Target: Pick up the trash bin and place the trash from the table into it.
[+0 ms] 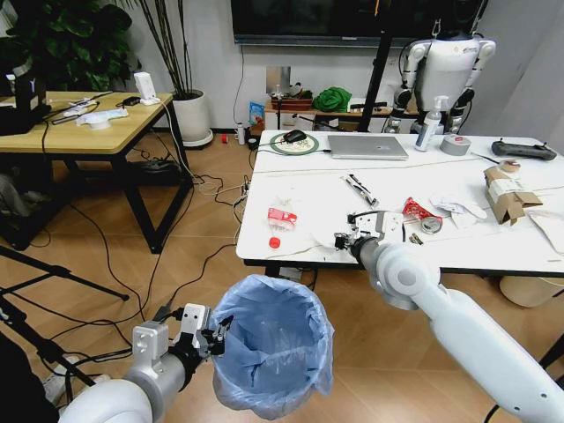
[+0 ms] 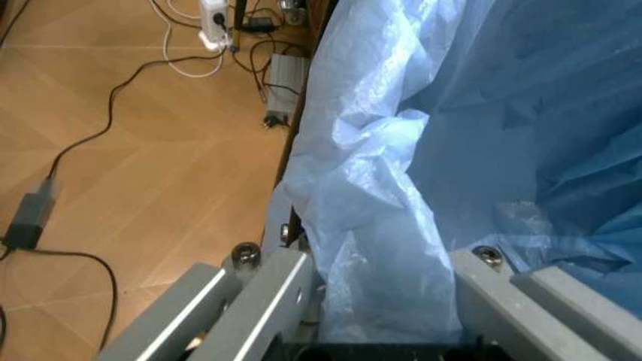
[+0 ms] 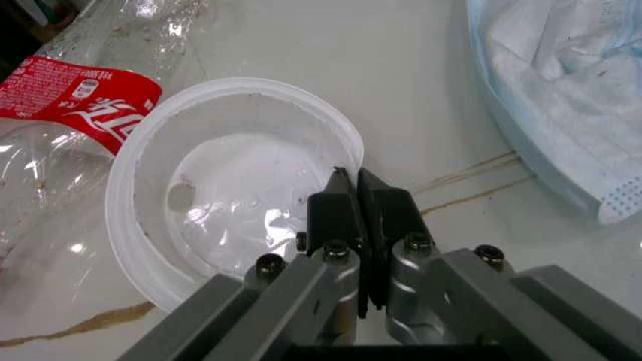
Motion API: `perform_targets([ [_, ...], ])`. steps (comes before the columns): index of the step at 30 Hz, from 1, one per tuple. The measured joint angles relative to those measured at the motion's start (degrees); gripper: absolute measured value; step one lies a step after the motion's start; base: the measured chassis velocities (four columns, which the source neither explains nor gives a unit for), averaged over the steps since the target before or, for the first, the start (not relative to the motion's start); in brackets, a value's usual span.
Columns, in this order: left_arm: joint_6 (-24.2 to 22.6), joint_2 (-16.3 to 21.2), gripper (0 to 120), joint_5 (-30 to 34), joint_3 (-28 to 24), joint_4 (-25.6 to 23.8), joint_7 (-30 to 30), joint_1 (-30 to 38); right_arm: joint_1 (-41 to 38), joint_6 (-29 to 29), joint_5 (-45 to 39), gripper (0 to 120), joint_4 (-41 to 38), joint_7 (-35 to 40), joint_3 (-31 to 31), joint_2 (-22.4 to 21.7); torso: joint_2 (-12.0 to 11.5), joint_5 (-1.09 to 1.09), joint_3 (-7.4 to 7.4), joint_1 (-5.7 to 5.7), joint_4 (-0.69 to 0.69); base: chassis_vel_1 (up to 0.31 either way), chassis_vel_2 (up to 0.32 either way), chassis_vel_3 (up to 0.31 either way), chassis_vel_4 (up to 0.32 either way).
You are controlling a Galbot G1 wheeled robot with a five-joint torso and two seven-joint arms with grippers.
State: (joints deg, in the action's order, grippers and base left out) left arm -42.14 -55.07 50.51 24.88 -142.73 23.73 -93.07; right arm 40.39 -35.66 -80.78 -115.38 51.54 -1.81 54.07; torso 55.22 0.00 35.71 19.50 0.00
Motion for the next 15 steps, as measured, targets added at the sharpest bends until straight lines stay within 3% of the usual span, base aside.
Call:
perform_targets([
  [9, 0.00, -0.34, 2, -0.44, -0.08, 0.31, 0.06, 0.13, 0.56, 1.53, 2.73, 0, -5.18, -5.59, 1.93, -0.59, -0.01, 0.00, 0.00, 0.00, 0.00, 0.000, 0.000, 0.000, 0.000],
  [15, 0.00, -0.44, 2, -0.45, 0.00, 0.94, 0.24, 0.95, 5.10, 3.83, 5.03, 0, -12.48, -20.25, 3.06, -1.90, -0.01, 0.00, 0.00, 0.00, 0.00, 0.000, 0.000, 0.000, 0.000],
])
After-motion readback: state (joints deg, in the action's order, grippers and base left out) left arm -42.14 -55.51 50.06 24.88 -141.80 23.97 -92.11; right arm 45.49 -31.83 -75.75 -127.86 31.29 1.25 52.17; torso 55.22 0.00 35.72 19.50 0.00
